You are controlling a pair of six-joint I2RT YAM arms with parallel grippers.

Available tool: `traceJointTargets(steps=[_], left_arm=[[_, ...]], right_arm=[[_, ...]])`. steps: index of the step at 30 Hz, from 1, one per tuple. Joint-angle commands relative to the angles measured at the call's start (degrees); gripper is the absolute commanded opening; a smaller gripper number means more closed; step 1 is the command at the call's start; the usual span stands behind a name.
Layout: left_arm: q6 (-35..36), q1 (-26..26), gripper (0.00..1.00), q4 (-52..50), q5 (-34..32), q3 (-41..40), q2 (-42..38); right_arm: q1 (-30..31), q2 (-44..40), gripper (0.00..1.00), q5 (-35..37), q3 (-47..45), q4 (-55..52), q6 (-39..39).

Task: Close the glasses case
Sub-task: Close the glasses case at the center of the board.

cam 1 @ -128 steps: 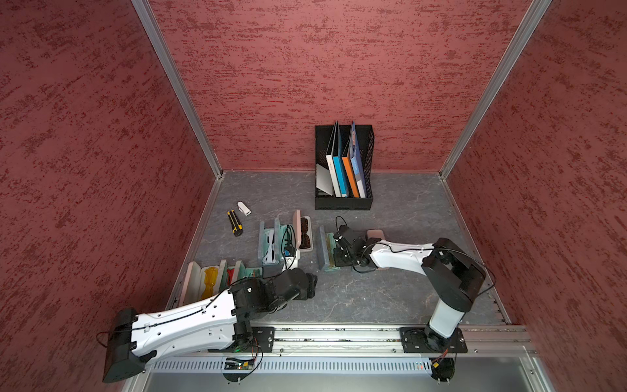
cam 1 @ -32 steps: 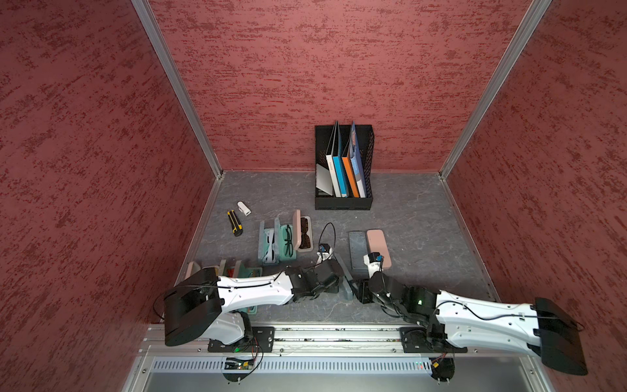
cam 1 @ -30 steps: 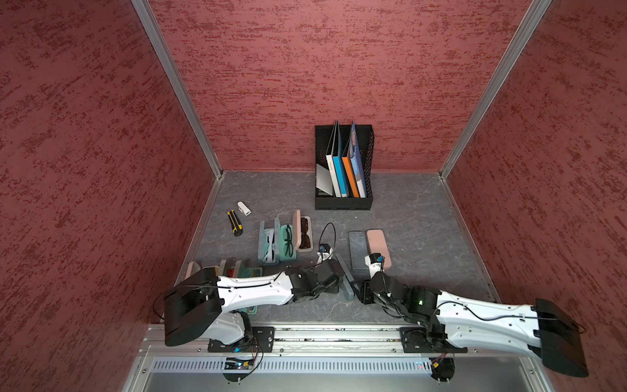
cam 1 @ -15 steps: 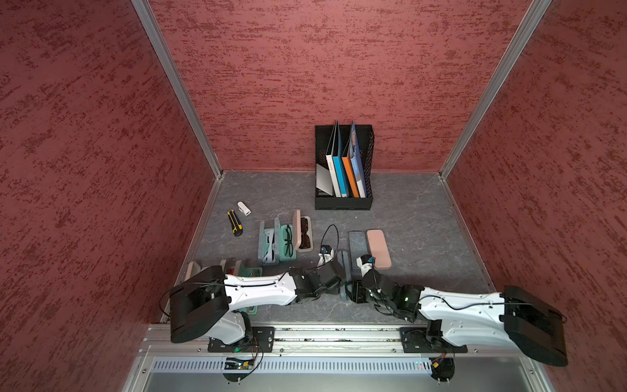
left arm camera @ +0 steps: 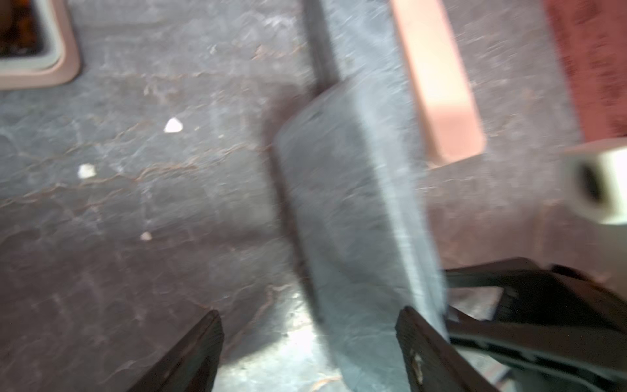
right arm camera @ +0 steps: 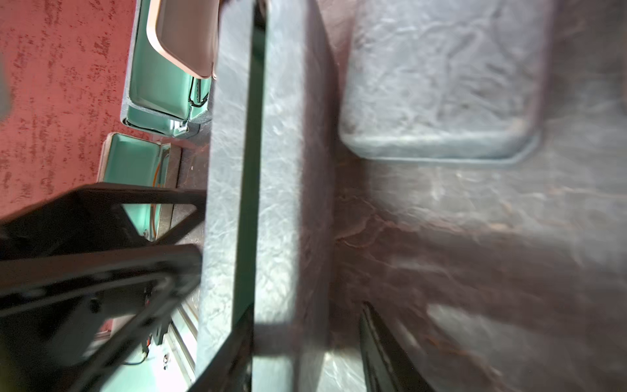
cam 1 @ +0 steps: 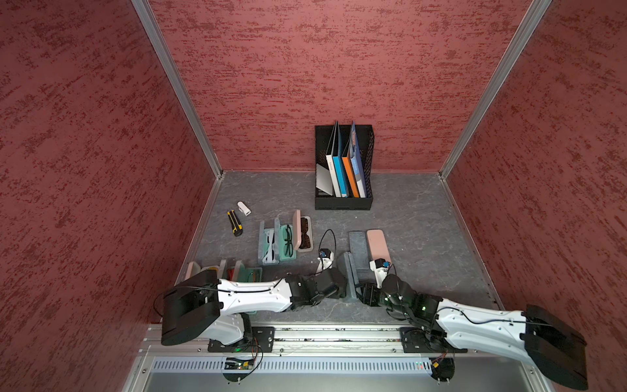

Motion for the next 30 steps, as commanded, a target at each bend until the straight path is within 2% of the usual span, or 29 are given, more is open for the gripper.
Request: traceJointTargets(steps=[1,3,6,8,13,16,23,27,30], left_arm=[[0.0,-1.5,0.85,2.1,-2.8,0.3,-2.0],[0.2,-1.8,0.88,2.0,-3.2,0.4,-2.6],[0.4,-1.7,0.90,0.3,-3.1,1.0,-1.9],[-0.4,-1.7,0.94,-2.6,-3.6,1.8,-0.8],[-3.1,-0.4,0.99,-6.5,-3.8,2.1,2.3],[-4.8,0.5,1.00,-5.3,-3.4,0.0,2.6],[-8.8,1.4,1.00,2.2,-4.2,-6.6,0.0],[-7.3,2.4,1.00,3.7,-3.6,-4.8,1.6],[-5.6,4.0,1.00,2.6,-1.0,-0.8,6.4]], right_arm=[[-1.4,-0.9,0.49,-4.9,-1.6,0.9,-0.2],[-1.8,1.2,0.51,-7.1,-1.6,4.8,-0.1],[-2.2,7.4,0.53,-9.1,-0.2,8.2,-0.2],[-2.3,12.7,0.57,-9.8,0.4,11.8,0.2],[-2.3,26.6,0.58,-12.4,-0.8,26.5,2.0],[-2.8,31.4,0.57,-13.2,-1.9,32.9,2.9],[-3.4,29.3,0.57,-13.5,-1.1,29.1,1.9],[-4.5,19.9,0.59,-12.6,-0.6,16.3,-0.1],[-5.4,10.7,0.60,-12.3,-0.5,5.3,-1.5]])
